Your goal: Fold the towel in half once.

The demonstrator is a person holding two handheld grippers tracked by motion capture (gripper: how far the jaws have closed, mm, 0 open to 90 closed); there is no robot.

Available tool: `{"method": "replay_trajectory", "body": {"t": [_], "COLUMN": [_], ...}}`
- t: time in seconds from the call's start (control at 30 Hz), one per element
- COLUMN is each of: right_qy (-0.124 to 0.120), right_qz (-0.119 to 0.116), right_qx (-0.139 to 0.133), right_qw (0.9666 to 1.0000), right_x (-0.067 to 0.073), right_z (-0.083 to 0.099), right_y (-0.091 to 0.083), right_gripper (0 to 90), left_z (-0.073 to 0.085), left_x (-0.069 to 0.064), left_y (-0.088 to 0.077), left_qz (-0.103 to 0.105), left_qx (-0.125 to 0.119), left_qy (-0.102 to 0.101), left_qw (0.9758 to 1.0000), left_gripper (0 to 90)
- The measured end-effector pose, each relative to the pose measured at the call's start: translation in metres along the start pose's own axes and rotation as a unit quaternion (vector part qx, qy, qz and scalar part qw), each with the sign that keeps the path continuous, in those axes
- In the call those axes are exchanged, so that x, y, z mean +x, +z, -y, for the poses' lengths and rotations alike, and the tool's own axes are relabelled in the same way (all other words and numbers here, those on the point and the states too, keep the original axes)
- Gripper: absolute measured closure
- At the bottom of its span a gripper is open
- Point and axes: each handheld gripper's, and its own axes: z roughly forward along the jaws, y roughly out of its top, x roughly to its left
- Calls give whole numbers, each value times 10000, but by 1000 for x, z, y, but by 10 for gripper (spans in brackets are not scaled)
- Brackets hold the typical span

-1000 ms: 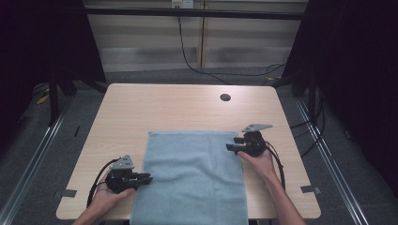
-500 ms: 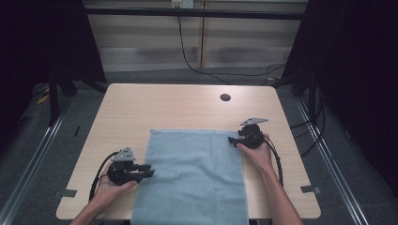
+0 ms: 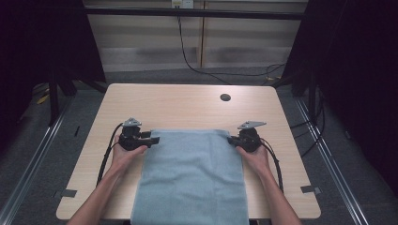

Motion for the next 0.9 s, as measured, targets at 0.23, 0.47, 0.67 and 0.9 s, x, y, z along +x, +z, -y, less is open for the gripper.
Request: {"method": "replay_trajectory", "body": {"t": [0.23, 0.47, 0.67, 0.9], "right_qy": [-59, -43, 33, 244], "right_qz": [-3, -92, -359, -442], "right_qx": [26, 15, 44, -251], "right_qw": [10000, 9999, 9993, 9984], "right_x": [2, 4, 12, 4], "right_z": [0, 1, -1, -4], "right_y": [-1, -1, 3, -7], "right_gripper": [856, 855, 854, 856], "left_z": [2, 2, 2, 4], "left_x": [0, -5, -7, 2], "left_y": [10, 12, 9, -1], "left_qz": [-297, -247, -14, 300], "left_qx": [126, 112, 268, 120], "left_qy": [220, 384, 595, 250], "left_qw": [9992, 9989, 9979, 9992], "left_gripper": [353, 438, 725, 840]}}
